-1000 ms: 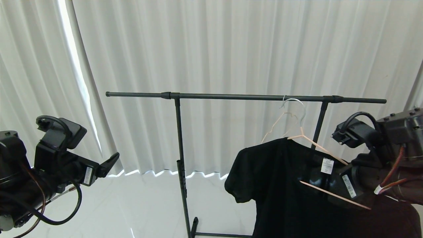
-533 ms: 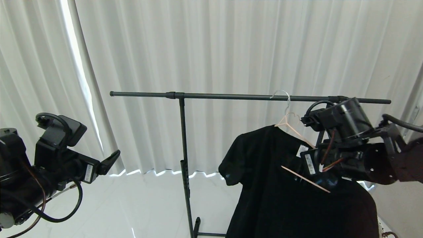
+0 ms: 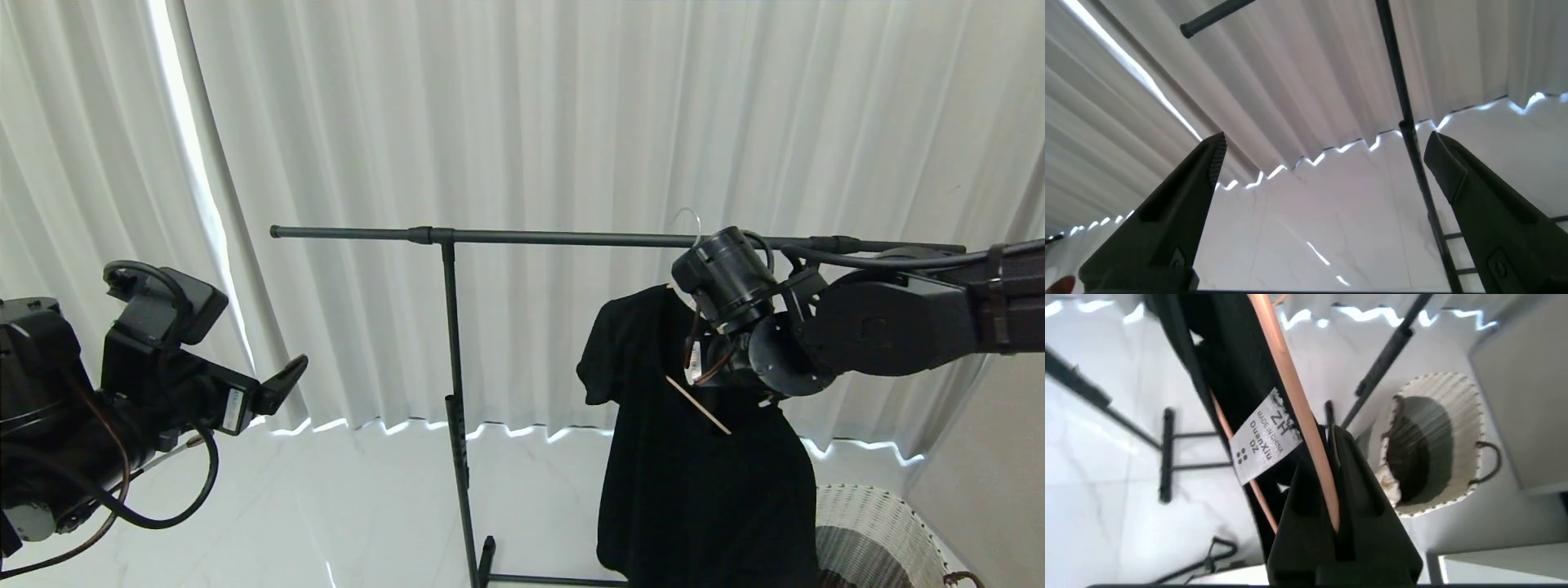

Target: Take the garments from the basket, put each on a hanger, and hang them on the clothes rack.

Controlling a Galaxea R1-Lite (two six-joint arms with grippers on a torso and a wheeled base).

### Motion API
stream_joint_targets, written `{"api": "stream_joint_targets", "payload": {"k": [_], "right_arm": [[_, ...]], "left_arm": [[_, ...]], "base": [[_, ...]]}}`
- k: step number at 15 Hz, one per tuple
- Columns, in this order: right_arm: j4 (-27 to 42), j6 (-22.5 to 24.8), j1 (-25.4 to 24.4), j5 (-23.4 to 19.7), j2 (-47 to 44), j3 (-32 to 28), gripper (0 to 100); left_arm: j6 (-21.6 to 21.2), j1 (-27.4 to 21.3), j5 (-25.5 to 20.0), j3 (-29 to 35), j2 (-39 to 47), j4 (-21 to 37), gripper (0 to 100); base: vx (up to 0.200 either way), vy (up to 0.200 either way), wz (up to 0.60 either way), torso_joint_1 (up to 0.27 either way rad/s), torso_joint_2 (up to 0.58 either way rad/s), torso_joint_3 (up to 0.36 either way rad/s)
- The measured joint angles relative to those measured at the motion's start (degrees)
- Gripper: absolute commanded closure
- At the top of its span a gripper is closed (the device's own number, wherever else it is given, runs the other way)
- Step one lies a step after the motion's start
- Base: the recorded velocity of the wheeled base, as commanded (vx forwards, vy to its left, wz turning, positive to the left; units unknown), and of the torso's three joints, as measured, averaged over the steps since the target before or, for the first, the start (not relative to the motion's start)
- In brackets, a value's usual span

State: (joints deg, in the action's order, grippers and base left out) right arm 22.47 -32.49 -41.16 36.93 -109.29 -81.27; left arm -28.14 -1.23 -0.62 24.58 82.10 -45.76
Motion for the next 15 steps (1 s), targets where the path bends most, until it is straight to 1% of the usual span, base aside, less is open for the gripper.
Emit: {"api": "stream_joint_targets", "payload": {"k": [2,4,7,12,15], "right_arm": [[0.1,0.4,0.0,2.4,-1.1,-1.0,100],[0.5,1.6,0.3,4.8,-1.6,-1.1,100],[0.5,2.4,-0.2,5.0,-1.7,-1.2,100],[0.5,2.6,-3.1,5.0,-2.0,-1.4,100],[0.5,2.6,-3.5,5.0,-2.3,-1.4,100]], "left_arm": [[0.0,-2.2,0.4,0.0,-0.1,-0.1,0],[0.2,-5.0,3.0,0.0,-0.1,0.1,0],[0.6,-7.6,4.1,0.0,0.0,0.0,0],[0.6,-8.2,4.1,0.0,-0.2,0.0,0],[0.6,-8.3,4.0,0.0,-0.2,0.0,0]], "base": [[0.2,0.0,0.0,-0.015,0.0,0.007],[0.2,0.0,0.0,0.012,0.01,-0.002],[0.2,0.0,0.0,0.002,0.0,-0.002],[0.2,0.0,0.0,0.006,0.0,-0.001],[0.0,0.0,0.0,0.0,0.0,0.0]]}}
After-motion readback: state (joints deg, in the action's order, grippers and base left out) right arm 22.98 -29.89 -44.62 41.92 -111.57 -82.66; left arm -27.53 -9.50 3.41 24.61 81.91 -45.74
